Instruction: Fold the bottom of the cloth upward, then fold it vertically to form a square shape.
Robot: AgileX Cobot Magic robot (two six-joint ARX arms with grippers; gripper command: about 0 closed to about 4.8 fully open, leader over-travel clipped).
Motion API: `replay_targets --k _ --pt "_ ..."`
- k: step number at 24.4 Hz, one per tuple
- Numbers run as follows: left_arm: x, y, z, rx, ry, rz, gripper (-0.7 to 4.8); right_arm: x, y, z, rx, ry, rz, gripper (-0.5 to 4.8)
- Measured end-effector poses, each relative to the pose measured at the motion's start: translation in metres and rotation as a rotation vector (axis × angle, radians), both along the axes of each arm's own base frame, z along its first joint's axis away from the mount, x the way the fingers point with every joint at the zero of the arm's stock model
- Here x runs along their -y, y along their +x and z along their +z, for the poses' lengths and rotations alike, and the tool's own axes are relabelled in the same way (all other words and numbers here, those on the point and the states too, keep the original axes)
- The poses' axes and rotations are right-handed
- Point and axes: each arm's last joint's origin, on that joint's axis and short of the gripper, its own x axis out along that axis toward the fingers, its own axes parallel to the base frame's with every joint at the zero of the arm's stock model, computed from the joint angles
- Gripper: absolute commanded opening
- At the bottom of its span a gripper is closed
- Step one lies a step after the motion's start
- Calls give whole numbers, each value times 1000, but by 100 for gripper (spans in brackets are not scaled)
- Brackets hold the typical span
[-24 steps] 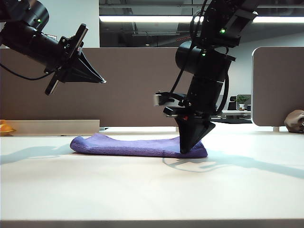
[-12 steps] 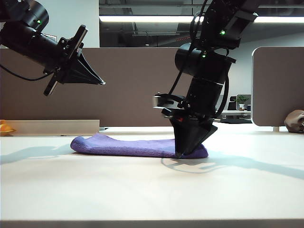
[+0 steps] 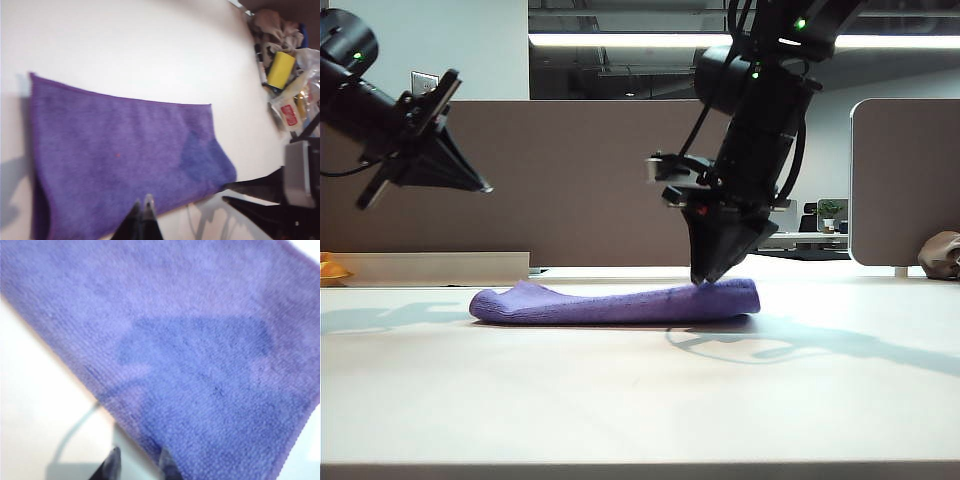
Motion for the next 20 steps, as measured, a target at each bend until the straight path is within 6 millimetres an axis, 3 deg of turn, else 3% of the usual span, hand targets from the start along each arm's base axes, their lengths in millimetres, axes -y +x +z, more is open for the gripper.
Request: replay_targets --k 14,20 --pt "2 -7 -9 -2 161 -47 4 2 -3 5 -19 17 -37 118" --pt "2 -8 -10 5 187 -47 3 6 -11 1 -112 -21 -38 118"
